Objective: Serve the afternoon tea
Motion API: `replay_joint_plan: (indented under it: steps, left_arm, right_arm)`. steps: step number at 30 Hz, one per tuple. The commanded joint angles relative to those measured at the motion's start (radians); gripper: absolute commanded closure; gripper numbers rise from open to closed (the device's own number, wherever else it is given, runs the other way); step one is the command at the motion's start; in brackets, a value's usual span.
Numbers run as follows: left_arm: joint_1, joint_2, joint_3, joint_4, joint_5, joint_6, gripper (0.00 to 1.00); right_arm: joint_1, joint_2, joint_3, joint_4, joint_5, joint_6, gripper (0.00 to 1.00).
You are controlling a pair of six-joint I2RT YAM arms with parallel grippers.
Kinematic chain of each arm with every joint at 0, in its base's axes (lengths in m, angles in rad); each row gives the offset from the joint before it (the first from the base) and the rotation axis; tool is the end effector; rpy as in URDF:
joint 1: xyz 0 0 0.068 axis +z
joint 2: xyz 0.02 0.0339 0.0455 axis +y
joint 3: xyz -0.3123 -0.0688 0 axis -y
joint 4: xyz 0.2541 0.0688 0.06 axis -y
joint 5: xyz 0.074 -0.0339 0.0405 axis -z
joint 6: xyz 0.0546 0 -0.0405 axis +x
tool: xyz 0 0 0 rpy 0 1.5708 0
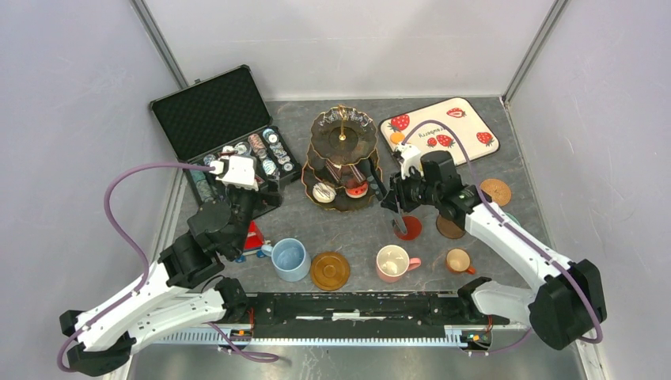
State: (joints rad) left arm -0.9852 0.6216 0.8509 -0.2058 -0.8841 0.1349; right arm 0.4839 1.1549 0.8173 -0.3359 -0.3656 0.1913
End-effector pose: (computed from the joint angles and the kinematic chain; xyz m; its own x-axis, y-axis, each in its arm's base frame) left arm 0.0952 -0.0671 0.4141 0.0265 0.1144 -0.9931 0.0984 0.9883 0.1164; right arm 0.2132 0.1341 0.2937 -0.6717 -0.1524 -0.7250 -0.5644 0.7391 0.3675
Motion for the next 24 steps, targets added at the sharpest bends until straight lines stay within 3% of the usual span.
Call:
replay_joint_plan:
  steps: [1,10,24]
  left_arm:
    - [0.015,0.003,-0.006,0.039,0.000,0.009,0.00]
    - [0.039,0.016,-0.006,0.026,0.032,-0.018,0.00]
    - [0.069,0.022,-0.006,0.019,0.056,-0.038,0.00]
  right_arm:
    - [0.005,0.034,0.074,0.000,0.014,-0.058,1.00]
    - [0.007,0.084,0.113,-0.023,0.016,-0.106,0.90]
    - [0.007,0.105,0.121,-0.021,0.003,-0.147,0.63]
